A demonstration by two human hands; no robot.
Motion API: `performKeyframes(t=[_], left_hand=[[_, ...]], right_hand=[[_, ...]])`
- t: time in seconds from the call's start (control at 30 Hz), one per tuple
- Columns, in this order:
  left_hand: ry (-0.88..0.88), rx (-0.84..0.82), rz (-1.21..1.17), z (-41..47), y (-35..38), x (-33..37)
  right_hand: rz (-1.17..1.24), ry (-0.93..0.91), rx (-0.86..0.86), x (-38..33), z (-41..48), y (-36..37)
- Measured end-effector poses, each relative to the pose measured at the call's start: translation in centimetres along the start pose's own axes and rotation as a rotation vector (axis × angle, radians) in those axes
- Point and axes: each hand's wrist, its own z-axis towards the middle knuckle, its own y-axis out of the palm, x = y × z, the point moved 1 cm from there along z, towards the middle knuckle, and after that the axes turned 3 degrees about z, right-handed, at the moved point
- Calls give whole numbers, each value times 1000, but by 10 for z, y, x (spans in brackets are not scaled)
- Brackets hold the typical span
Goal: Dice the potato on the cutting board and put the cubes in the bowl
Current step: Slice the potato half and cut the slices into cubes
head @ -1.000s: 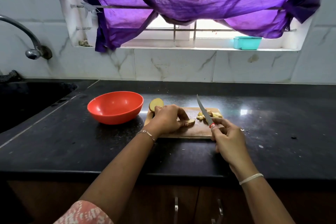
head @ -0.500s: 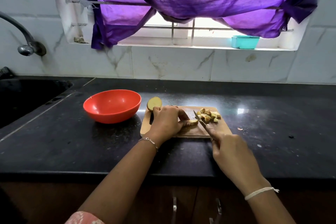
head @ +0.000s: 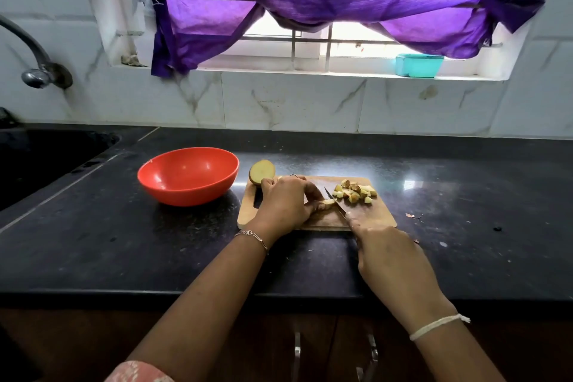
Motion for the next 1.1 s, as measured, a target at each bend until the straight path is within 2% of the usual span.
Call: performKeyframes(t=[0.13, 0.4, 0.87, 1.1], left_hand=[[-2, 6, -5, -1, 1, -2], [-10, 76, 28, -4, 3, -2], [-18, 56, 4, -4, 2, -1], [-15, 60, -14, -5, 3, -1]], right_hand=[[-17, -11, -13, 0, 1, 2], [165, 40, 76, 5, -5, 3], [-88, -53, -61, -15, -2, 1], [-43, -43, -57, -19, 2, 0]])
